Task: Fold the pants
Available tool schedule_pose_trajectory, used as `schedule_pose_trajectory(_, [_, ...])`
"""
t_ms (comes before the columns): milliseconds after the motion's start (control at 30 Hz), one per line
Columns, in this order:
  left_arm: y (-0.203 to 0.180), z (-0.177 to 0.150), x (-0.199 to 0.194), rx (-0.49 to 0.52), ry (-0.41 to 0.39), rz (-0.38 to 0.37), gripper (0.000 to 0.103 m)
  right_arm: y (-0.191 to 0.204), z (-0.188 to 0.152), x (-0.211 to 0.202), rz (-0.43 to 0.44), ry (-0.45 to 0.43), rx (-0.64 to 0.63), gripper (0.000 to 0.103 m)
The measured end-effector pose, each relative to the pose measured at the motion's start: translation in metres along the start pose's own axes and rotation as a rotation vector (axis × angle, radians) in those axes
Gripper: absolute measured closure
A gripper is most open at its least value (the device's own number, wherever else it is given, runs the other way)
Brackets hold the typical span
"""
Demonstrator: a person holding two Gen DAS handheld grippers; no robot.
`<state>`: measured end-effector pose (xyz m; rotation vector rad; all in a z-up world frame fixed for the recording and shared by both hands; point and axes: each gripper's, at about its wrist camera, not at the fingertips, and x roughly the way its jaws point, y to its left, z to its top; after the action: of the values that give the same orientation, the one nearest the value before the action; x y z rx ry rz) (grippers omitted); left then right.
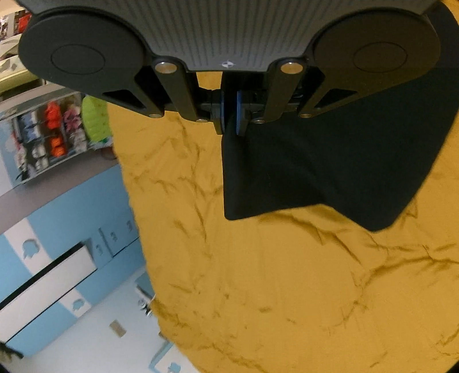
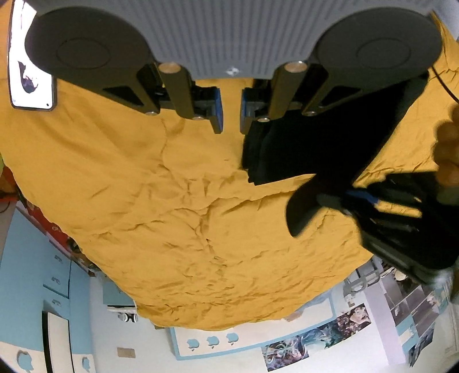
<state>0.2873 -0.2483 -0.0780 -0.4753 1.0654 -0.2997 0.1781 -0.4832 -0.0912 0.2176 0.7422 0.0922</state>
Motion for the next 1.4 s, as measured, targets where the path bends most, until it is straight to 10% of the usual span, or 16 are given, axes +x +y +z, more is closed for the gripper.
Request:
schedule_pose_trajectory(500, [0.022, -0.021, 0.045, -0.084, 0.190, -0.142, 0.093, 0.009, -0.014, 0.012, 0.076, 0.041, 0.073, 0.094])
schedule_pose_trajectory(1067, [0.064, -0.016, -0.055, 0.251, -0.021, -0.002, 0.093, -0.015, -0.026, 0.030, 0.232, 0.086, 0.387, 0.079])
schedule_pose_trajectory(1333, [0.135, -0.026, -0.082, 0.161, -0.066, 0.012, 0.093, -0.018, -0.033, 0.041, 0.301, 0.134, 0.505, 0.081])
schedule_pose_trajectory(1400, [0.147, -0.029, -0.085, 0.133, -0.059, 0.002, 0.093, -0.012, -0.030, 0.041, 0.287, 0.135, 0.486, 0.098])
